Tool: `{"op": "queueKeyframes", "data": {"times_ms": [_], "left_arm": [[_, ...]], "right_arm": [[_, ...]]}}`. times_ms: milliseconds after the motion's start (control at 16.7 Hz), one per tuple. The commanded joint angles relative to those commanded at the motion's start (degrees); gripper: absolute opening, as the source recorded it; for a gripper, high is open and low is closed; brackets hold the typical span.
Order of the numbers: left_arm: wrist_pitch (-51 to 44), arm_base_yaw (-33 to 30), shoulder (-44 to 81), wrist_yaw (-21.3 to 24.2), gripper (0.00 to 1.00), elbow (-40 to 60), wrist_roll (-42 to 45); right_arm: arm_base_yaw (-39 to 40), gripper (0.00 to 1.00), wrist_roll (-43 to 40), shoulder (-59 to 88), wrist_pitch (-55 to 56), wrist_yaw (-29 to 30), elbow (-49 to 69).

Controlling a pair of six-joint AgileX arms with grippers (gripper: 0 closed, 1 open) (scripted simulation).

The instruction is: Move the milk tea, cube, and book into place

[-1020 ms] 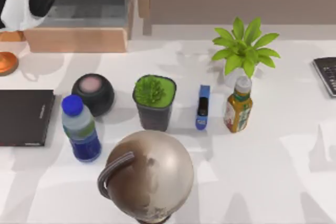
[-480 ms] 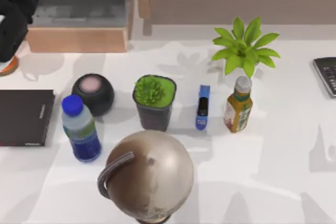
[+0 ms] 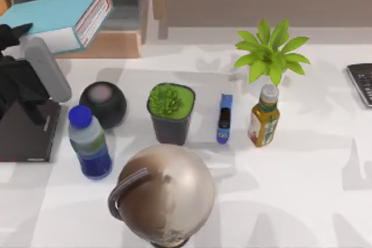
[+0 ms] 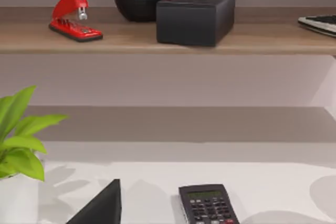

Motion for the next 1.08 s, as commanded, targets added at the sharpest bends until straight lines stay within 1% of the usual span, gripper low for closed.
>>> {"op": "queueKeyframes", "data": {"times_ms": [120,180,300,420,540,1080], "left_arm": [[0.9,6.1,1.8,4.0,0.0,-6.5,9.6],[1.8,9.5,3.1,5.4,0.0,-8.9,13.7],[3.9,15.6,6.6,6.9,0.0,-12.0,20.1],[5.2,19.4,10.2,7.9,0.0,-13.4,24.1],[5.8,20.9,11.7,8.3,0.0,-13.8,25.8],[7.1,20.4,12.3,7.6,0.0,-13.3,25.7]], "right_arm": [[0.0,1.0,0.0,0.0,0.0,0.0,0.0],[0.0,1.0,0.0,0.0,0.0,0.0,0.0],[0.0,1.0,0.0,0.0,0.0,0.0,0.0],[0.0,1.0,0.0,0.0,0.0,0.0,0.0],[0.0,1.0,0.0,0.0,0.0,0.0,0.0],[0.0,1.0,0.0,0.0,0.0,0.0,0.0]]}}
